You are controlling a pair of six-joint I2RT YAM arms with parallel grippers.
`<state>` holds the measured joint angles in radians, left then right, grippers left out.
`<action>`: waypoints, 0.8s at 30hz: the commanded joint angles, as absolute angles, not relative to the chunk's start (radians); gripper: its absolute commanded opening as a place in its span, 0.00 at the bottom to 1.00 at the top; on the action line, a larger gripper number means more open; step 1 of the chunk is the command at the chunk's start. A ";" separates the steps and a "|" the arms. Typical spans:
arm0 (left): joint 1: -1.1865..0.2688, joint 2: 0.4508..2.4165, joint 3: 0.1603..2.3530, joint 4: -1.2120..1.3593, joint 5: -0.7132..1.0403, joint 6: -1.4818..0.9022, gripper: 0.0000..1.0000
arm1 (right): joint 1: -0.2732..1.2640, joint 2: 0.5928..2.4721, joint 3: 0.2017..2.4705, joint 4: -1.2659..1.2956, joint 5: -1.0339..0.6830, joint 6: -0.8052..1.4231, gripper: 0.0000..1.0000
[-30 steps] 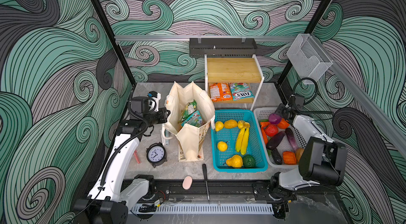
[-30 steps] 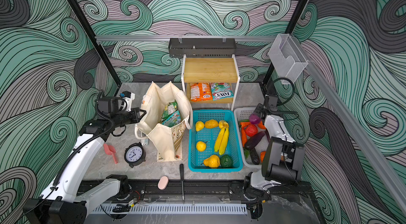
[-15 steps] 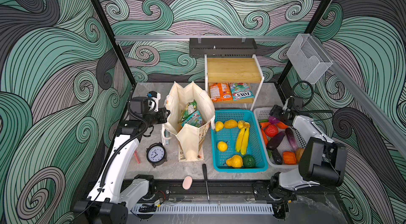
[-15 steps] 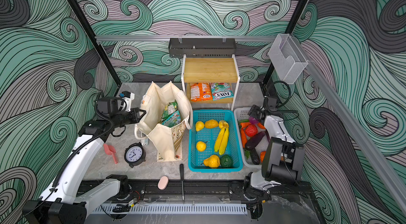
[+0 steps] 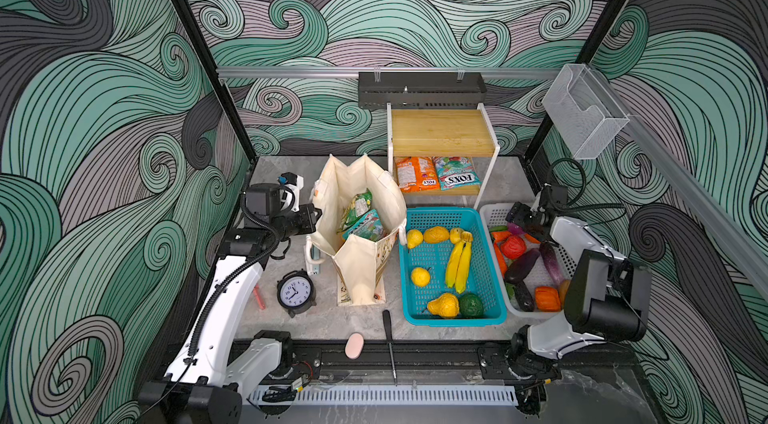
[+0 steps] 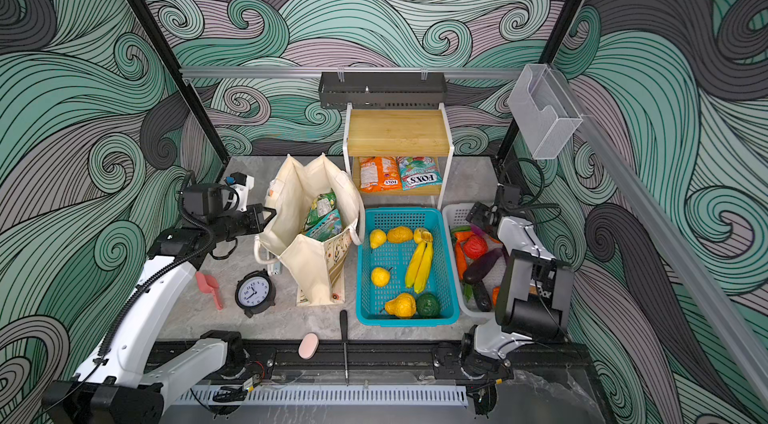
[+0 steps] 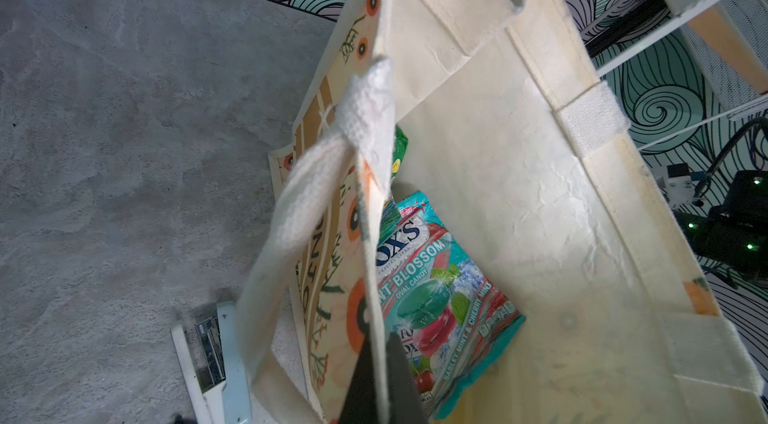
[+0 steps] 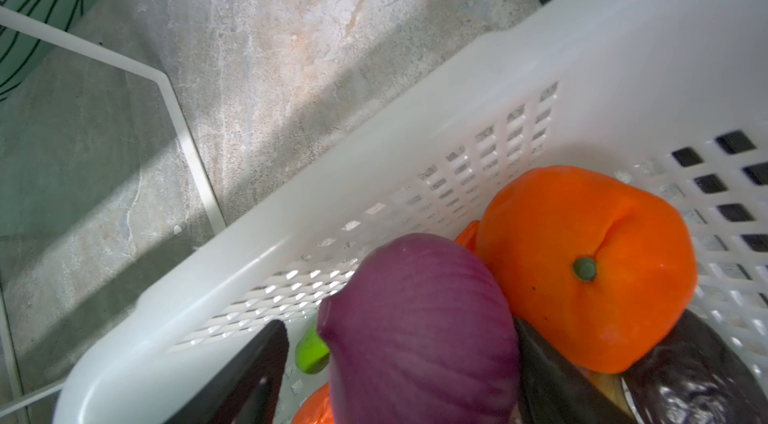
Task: Place the food into the grocery bag and tie it
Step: 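Lower the right gripper onto the purple onion and close on it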
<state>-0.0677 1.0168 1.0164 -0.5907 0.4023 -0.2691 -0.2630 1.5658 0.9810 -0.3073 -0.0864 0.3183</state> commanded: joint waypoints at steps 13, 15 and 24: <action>-0.065 0.999 1.012 -0.606 0.406 -0.249 0.00 | -0.260 1.600 0.977 -0.302 -0.088 0.337 0.59; -0.066 1.000 1.012 -0.606 0.407 -0.249 0.00 | -0.260 1.584 0.973 -0.301 -0.095 0.339 0.57; -0.066 1.000 1.011 -0.606 0.406 -0.250 0.00 | -0.261 1.495 0.957 -0.304 -0.144 0.350 0.47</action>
